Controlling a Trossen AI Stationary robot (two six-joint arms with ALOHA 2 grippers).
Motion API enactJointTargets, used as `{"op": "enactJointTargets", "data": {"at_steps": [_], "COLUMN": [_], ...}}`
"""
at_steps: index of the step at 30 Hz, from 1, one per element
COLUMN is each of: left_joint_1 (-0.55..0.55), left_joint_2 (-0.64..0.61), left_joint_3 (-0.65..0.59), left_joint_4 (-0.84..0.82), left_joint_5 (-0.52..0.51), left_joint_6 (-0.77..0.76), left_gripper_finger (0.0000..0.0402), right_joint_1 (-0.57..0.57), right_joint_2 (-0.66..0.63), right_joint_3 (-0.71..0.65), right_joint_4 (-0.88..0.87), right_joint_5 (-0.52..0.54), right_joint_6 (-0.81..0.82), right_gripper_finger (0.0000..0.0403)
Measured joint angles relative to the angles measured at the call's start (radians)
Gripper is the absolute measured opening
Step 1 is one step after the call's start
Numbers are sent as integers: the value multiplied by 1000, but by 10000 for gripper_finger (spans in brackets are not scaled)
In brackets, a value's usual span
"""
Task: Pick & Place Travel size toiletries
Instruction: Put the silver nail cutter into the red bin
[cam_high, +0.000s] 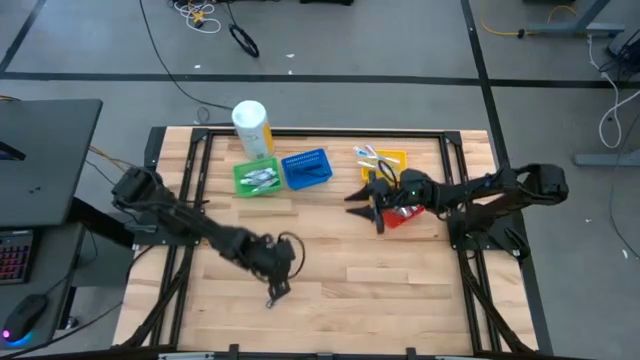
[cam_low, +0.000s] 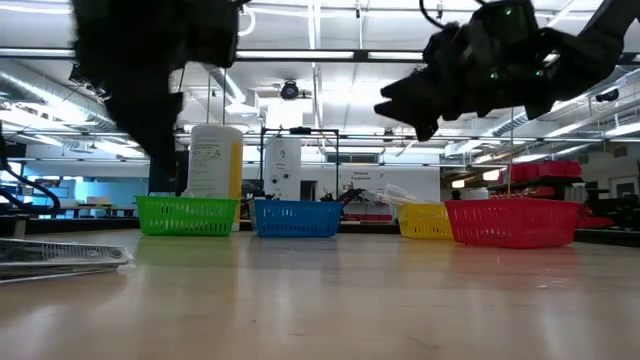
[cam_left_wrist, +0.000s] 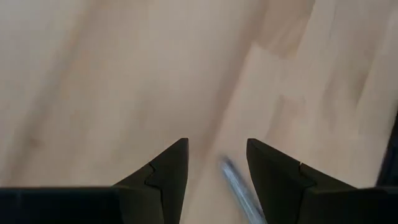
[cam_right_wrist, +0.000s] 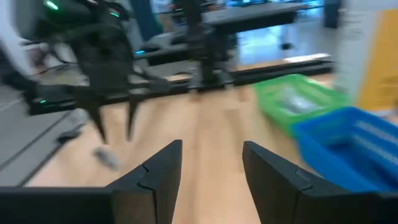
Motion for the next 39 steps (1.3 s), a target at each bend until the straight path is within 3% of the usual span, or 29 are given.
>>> {"op": "enactJointTargets", "data": {"at_steps": [4, 9, 18, 30, 39], "left_joint_1": [-100, -200, -283, -319, -300], "left_joint_2": [68, 131, 163, 234, 230], "left_joint_3": [0, 1, 1, 7, 4], "left_joint_4": [2, 1, 35, 52, 42], "left_joint_5": [-1, -45, -78, -84, -118], "left_joint_6": [-132, -250, -422, -413, -320], "left_gripper_finger": [171, 171, 171, 150, 87], "right_joint_1": [98, 193, 275, 279, 299], "right_joint_2": [0, 0, 0, 0, 1], "right_joint_3": [0, 0, 0, -1, -1], "right_joint_4": [32, 51, 60, 89, 36], "right_joint_5": [18, 121, 222, 221, 219], "right_joint_6": [1, 9, 12, 11, -19], "right_gripper_finger": [179, 179, 179, 179, 179]}}
